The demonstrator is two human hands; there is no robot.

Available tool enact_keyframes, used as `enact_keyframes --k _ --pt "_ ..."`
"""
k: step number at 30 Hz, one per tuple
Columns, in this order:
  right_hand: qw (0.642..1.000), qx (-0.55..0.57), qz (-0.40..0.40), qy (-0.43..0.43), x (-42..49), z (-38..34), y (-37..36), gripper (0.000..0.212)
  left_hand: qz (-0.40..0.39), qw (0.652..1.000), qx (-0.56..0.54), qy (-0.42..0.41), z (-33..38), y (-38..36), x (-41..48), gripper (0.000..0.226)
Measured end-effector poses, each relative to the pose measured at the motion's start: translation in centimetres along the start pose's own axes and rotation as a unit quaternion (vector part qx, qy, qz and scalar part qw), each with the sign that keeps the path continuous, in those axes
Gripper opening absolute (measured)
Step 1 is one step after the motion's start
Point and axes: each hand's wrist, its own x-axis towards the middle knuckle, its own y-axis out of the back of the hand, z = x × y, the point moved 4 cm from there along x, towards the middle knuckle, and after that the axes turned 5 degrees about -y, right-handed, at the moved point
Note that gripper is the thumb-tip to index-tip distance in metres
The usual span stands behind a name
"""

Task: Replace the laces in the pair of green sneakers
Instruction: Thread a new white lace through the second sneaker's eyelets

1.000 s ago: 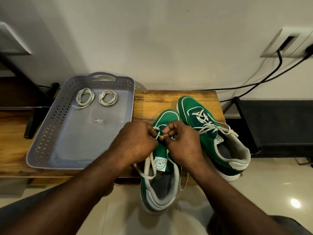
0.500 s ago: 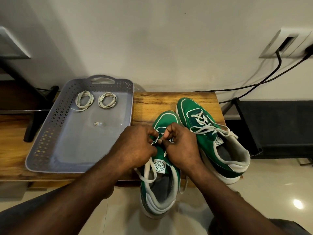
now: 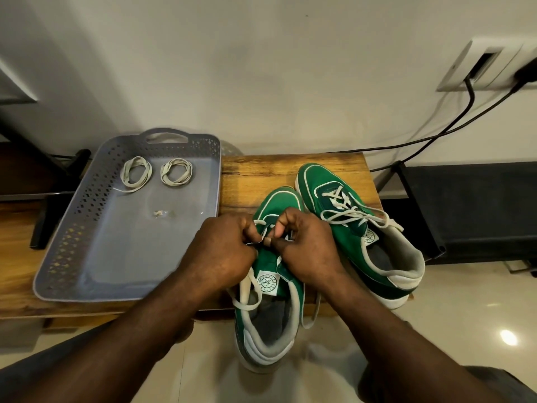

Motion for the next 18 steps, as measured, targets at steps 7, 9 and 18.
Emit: enact_keyframes --k 7,9,18 --pt "1.0 -0.005 0.03 -0.007 0.0 0.2 -0.1 0.032 0.0 1.0 -0.028 0.0 -0.1 0.0 -0.1 0.03" --pt "1.0 -0.018 0.017 -0.001 0.1 0.1 0.0 0.031 0.008 0.999 -0.043 0.008 -0.2 0.1 -0.2 0.029" --pt "0.996 -0.049 -0.068 0.032 0.0 -1.9 1.3 0.029 -0.011 1.0 -0.019 0.008 0.3 0.0 -0.5 0.044"
